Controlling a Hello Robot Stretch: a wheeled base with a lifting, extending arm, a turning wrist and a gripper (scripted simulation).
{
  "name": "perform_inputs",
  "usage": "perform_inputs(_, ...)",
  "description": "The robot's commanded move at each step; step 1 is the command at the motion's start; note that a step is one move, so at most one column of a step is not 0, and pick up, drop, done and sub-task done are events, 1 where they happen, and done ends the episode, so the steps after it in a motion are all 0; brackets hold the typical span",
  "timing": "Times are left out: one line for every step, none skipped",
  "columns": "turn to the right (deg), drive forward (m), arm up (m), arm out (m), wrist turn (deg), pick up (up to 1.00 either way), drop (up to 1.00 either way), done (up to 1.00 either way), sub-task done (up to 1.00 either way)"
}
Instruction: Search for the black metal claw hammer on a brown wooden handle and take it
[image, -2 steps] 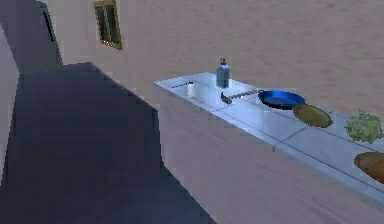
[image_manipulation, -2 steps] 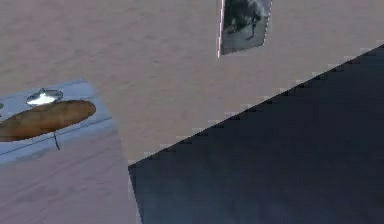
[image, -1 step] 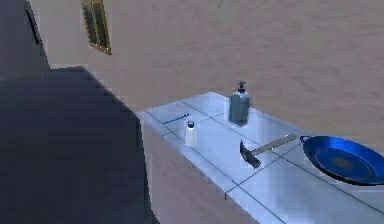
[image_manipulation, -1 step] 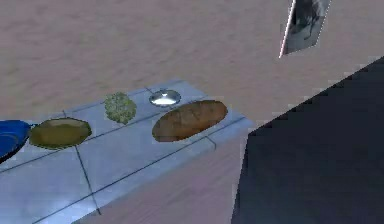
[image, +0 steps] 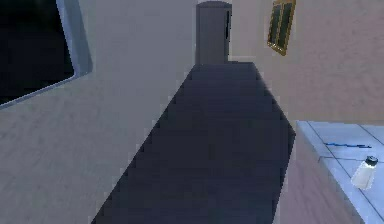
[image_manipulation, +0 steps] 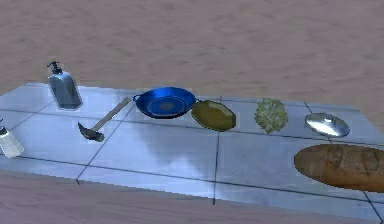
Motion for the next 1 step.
perform_inputs(-18.0, 0.00, 0.00, 0.00, 0.0, 0.00, 0.00, 0.00, 0.00)
